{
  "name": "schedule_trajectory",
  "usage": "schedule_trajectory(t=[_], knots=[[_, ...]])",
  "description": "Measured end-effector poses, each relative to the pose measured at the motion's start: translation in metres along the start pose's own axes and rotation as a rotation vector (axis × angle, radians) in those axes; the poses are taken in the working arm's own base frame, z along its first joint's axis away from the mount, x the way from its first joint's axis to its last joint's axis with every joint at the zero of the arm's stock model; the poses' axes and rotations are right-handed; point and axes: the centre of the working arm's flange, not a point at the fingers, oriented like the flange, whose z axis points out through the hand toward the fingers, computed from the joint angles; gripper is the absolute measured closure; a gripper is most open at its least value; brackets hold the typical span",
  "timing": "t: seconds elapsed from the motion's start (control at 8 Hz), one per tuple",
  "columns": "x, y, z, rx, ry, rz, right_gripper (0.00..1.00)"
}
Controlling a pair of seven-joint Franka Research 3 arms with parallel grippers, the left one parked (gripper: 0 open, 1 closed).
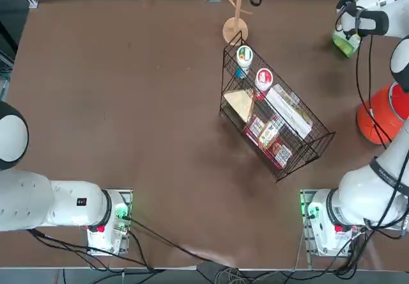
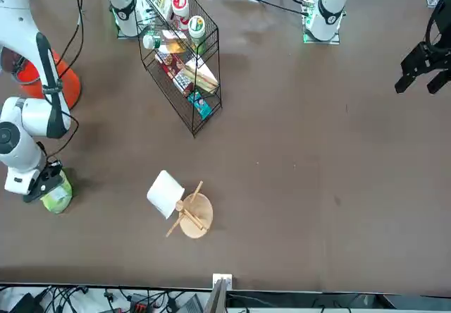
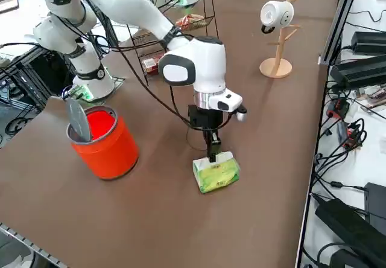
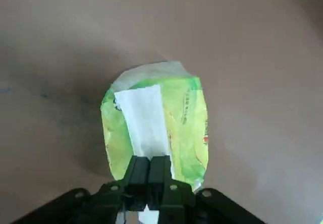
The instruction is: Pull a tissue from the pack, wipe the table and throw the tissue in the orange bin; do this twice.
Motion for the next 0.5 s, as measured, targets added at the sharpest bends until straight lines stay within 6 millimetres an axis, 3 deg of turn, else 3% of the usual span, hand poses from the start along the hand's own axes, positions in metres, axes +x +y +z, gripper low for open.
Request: schedule_trajectory(t=[0.5], knots=[[-0.005, 0.01, -0.045, 0.027, -0.064, 0.062, 0.99]])
